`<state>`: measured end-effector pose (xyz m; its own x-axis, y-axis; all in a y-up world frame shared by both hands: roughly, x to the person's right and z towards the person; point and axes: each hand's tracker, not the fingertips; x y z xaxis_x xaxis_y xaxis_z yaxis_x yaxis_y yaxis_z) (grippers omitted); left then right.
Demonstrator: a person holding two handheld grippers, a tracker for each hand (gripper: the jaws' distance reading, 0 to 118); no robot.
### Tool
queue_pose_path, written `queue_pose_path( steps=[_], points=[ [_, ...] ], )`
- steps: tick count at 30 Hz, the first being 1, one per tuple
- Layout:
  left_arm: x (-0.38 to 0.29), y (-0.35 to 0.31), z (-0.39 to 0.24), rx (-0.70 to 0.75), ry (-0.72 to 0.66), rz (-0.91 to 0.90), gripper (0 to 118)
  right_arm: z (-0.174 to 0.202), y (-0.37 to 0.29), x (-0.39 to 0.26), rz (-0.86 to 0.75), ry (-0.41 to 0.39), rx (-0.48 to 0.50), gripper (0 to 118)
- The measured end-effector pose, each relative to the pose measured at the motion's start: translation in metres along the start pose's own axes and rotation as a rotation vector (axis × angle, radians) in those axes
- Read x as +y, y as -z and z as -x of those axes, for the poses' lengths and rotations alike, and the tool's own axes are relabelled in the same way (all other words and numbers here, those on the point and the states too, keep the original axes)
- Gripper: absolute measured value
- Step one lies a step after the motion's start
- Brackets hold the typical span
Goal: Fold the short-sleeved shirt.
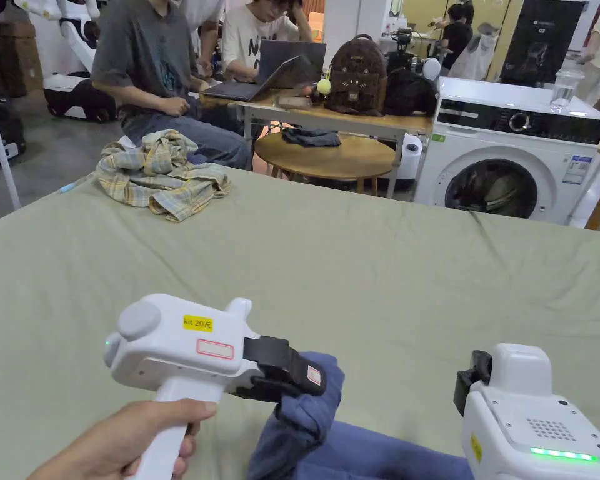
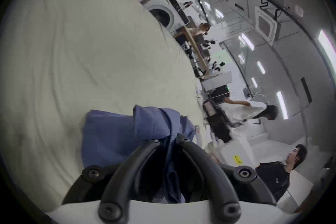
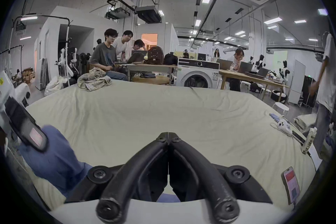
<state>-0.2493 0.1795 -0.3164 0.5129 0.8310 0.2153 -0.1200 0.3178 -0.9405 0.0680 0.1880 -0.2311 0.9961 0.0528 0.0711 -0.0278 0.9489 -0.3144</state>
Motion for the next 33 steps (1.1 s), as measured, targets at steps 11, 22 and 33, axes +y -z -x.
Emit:
queue_pose_path(
  steps=[11, 22, 33],
  points=[
    [-0.011, 0.115, 0.03, 0.268, -0.042, 0.115, 7, -0.024, -0.004, -0.01, 0.034, 0.017, -0.046, 0],
    [-0.007, 0.063, 0.01, 0.148, -0.028, 0.086, 41, -0.027, -0.005, -0.013, 0.044, 0.014, -0.042, 0],
    [-0.01, 0.059, 0.042, 0.35, 0.043, 0.083, 15, -0.027, -0.006, -0.016, 0.048, 0.026, -0.028, 0]
  ],
)
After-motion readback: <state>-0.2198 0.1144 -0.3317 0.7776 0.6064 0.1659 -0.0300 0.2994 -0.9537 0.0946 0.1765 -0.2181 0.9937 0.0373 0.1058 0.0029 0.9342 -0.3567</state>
